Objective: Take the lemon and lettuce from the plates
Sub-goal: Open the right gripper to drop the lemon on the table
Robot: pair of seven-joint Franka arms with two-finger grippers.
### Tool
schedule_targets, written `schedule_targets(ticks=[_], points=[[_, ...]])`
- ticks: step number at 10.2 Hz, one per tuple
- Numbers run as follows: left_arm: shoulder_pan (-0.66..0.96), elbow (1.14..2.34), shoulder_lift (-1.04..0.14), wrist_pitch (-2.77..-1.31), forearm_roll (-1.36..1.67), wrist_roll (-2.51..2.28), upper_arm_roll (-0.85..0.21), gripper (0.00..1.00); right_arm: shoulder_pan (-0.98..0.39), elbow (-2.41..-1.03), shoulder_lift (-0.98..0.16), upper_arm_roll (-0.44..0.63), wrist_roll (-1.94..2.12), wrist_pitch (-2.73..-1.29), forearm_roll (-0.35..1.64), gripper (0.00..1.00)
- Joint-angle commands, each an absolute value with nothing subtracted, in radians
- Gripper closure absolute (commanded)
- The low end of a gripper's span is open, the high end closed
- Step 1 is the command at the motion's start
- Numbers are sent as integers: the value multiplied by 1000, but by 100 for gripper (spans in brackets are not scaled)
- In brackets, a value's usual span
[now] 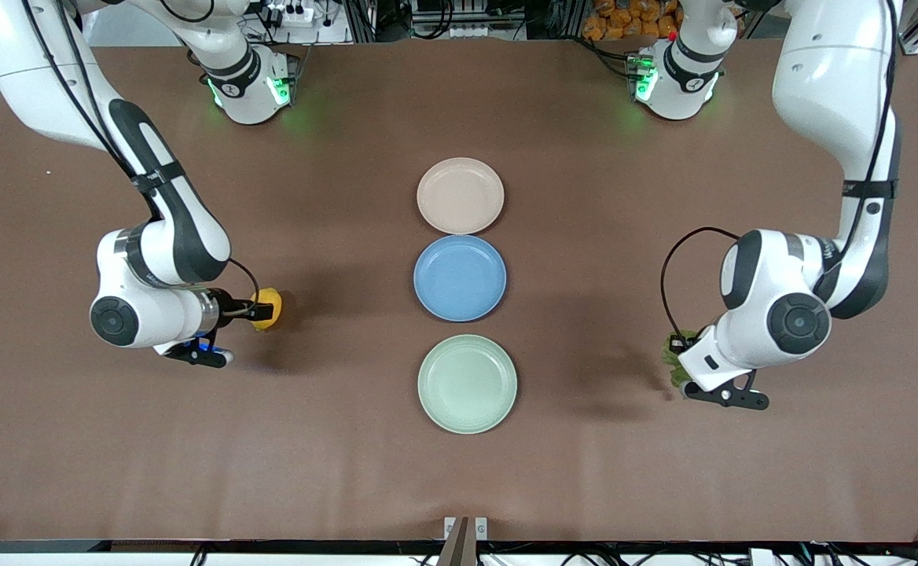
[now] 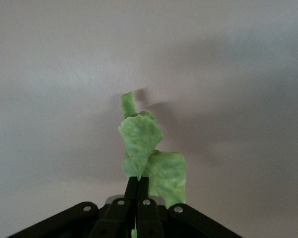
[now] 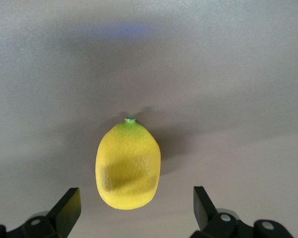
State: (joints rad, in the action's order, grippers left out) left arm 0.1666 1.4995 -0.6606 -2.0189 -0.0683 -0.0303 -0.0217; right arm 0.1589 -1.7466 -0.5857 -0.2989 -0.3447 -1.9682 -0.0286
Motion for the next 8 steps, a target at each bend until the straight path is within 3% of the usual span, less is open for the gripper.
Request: schedule_targets(ticks=[1,3,5,6,7,8], points=[[135,1506,-687,-2014,-46,-20,-28,100,173,-1695,-569,-314,-342,-1895,-35,0],[118,1537,-687,-2013,-48,-20,-28,100,170,-1574,-565,-316,-348,-1751,-37,0],[112,1554,-678,-2002,-46,-17,-28,100,184,-1531,-503,-321,-337,-1717,-35,0],[109,1554,-673,-1984,-46,-14,-31,87,186,-1514,-476,-319,-334,-1715,-37,0],[112,1551,-664,-1965,-34,-15,-34,67,189,-1506,-451,-319,-325,-1715,-44,0],[121,1549,-660,-1954,-23,-18,-34,63,189,-1494,-422,-318,-321,-1713,-46,0]])
